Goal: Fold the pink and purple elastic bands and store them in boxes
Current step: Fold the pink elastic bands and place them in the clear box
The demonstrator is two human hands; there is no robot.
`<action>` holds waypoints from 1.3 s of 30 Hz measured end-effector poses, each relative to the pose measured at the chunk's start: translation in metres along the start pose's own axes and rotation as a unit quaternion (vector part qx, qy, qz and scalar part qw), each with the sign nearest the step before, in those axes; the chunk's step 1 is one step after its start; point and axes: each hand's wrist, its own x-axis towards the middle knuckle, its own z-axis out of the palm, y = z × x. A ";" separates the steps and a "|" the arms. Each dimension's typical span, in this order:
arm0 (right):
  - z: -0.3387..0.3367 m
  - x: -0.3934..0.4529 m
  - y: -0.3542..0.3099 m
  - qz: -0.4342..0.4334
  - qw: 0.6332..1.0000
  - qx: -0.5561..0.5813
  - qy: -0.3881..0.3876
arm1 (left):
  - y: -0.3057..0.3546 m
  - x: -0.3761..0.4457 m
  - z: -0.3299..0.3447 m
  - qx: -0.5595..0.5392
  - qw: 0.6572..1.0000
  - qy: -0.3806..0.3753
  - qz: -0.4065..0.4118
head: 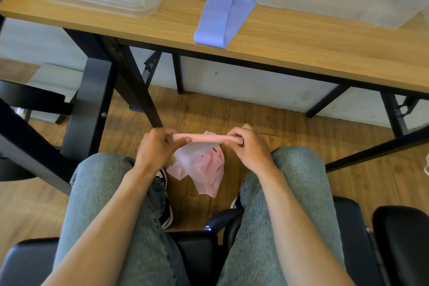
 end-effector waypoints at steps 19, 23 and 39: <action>-0.015 -0.001 -0.006 0.083 0.915 0.393 -0.050 | 0.009 0.002 -0.013 -0.300 0.948 -0.076 -0.070; -0.014 -0.001 -0.002 0.033 0.961 0.271 -0.032 | 0.004 0.004 -0.015 -0.204 0.975 -0.083 -0.011; -0.016 -0.002 -0.011 0.039 0.941 0.333 -0.040 | 0.014 0.002 -0.012 -0.312 0.944 -0.091 -0.057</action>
